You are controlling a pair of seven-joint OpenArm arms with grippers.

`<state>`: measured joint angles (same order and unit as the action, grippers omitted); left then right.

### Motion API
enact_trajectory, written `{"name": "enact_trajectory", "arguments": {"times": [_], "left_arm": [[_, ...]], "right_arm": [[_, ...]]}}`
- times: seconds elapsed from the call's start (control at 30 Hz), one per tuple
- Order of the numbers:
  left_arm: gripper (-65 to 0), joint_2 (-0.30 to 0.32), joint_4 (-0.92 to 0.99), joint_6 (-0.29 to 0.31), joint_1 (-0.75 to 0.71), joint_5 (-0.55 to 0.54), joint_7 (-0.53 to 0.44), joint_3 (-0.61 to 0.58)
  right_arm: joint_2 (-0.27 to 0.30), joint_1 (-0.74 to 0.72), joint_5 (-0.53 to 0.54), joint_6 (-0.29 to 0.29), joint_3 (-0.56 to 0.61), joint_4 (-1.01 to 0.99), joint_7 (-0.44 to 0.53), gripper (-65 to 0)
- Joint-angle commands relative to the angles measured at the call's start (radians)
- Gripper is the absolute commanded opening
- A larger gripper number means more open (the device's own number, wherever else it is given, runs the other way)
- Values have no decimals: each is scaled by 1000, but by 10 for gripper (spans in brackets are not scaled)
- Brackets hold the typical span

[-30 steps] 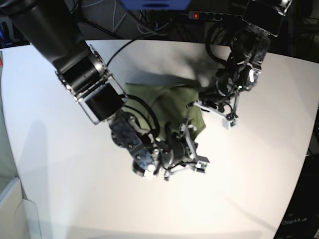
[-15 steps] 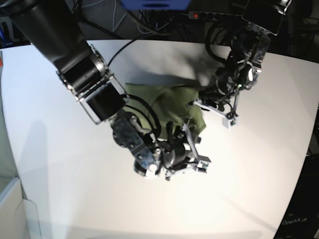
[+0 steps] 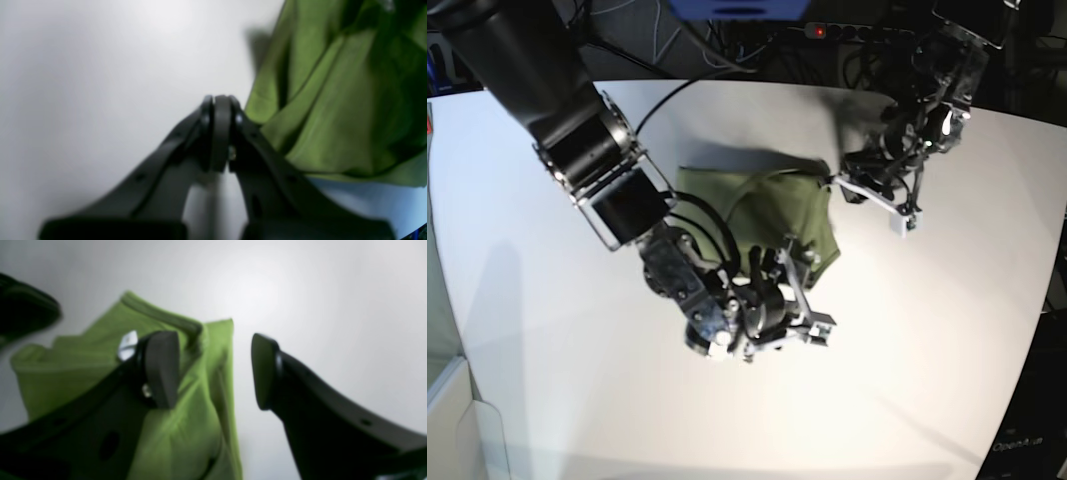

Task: Fold the T-shirt properly
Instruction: 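Open the left gripper and lift it away from the bundle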

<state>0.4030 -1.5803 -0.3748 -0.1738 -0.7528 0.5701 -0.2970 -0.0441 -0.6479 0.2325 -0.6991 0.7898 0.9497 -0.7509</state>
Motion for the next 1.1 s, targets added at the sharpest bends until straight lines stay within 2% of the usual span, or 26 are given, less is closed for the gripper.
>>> {"name": "enact_trajectory", "arguments": {"times": [0.0,0.17,0.27,0.4,0.63,0.73,0.83,0.97,1.07], "left_arm": [[-628,24,24,-76,-48,29,104,-6],[-628,44,24,-74,-82,31,104,-9],[-628,46,24,-74,-91,31,109,-9],[-628,44,24,-74,-94,31,106,-61],[-628,40,24,-74,-92,31,104,-140],[-628,40,24,-74,-91,31,104,-166],[-628,40,24,-74,-91,31,112,-190],[-628,46,24,-74,-88,31,112,-239],[-628,46,19,-74,-89,31,112,-253]], "right_arm": [[3,-33,9,1,-5,38,17,-309],[52,0,-8,1,-5,150,-5,-309],[57,24,-45,1,-7,236,-48,-309],[52,69,-146,1,-10,360,-100,-309],[57,141,-305,1,-11,464,-103,-309],[94,173,-361,1,-11,457,-94,-310],[131,187,-373,1,-13,463,-92,-318],[174,184,-374,1,-13,463,-92,-450],[186,181,-376,1,-13,463,-100,-543]]}}
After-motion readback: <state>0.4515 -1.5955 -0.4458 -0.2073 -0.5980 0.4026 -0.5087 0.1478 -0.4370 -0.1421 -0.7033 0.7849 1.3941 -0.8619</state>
